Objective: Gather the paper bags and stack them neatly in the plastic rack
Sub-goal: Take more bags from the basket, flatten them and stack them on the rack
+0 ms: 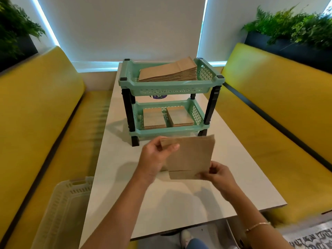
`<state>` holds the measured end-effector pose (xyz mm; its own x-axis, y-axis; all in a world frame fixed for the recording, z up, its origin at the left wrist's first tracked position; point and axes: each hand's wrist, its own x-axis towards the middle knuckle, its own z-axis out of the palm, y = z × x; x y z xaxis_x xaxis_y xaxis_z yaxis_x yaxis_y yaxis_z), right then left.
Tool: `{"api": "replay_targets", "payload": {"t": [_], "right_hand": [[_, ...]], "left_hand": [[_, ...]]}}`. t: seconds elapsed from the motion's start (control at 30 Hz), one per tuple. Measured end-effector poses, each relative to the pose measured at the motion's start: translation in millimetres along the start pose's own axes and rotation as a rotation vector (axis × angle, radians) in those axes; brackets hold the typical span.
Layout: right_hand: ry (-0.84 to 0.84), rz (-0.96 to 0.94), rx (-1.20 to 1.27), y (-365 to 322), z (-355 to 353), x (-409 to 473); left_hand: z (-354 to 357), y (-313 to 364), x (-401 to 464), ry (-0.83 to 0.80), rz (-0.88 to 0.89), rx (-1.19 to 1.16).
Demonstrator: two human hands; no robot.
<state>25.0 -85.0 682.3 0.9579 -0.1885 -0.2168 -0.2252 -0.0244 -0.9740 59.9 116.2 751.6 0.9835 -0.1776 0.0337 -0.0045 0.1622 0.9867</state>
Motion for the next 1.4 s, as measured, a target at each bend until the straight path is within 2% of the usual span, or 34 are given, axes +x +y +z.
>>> {"api": "replay_targets", "payload": {"t": [0.2, 0.33, 0.4, 0.5, 0.63, 0.7, 0.8, 0.9, 0.97, 1.07, 1.2, 1.4], "right_hand": [[0.069, 0.048, -0.133, 35.2, 30.6, 2.5], [0.056, 0.034, -0.152, 31.7, 32.6, 3.1], [0.037, 0.04, -0.143, 28.4, 33.0, 0.1], [0.053, 0.031, 0.005, 9.2, 29.5, -2.6], [0.118, -0.036, 0.304, -20.2, 5.4, 1.3], [0.131, -0.014, 0.304, -19.3, -8.7, 2.7], [0.143, 0.076, 0.179, -1.8, -19.9, 1.9], [0.17, 0.095, 0.023, 18.7, -17.2, -3.6], [0.158, 0.096, -0.113, 29.1, -10.4, -6.3], [0.133, 0.096, -0.149, 32.2, -2.0, -5.6], [0.122, 0.037, -0.135, 24.2, -2.1, -2.9], [0.135, 0.12, -0.276, 30.7, -1.2, -3.8]], "left_hand": [[12.9, -71.6, -14.1, -0.009, -0.229, 0.314], [10.0, -83.9, -17.8, -0.002, -0.264, 0.467], [4.5, -87.6, -16.4, -0.035, -0.28, 0.623], [-4.0, -77.1, -11.3, -0.126, -0.269, 0.845], [-15.3, -33.6, 0.3, -0.185, -0.15, 0.98], [-24.1, -13.2, 4.2, -0.141, -0.091, 0.927], [-35.1, -4.6, 2.2, -0.058, -0.061, 0.67], [-36.0, -30.6, -5.5, 0.003, -0.115, 0.401], [-31.5, -57.6, -13.3, 0.055, -0.161, 0.332], [-25.9, -83.9, -18.9, 0.129, -0.204, 0.193], [-27.4, -87.1, -14.8, 0.115, -0.175, 0.159], [-34.1, -107.9, -19.9, 0.092, -0.346, 0.279]]}}
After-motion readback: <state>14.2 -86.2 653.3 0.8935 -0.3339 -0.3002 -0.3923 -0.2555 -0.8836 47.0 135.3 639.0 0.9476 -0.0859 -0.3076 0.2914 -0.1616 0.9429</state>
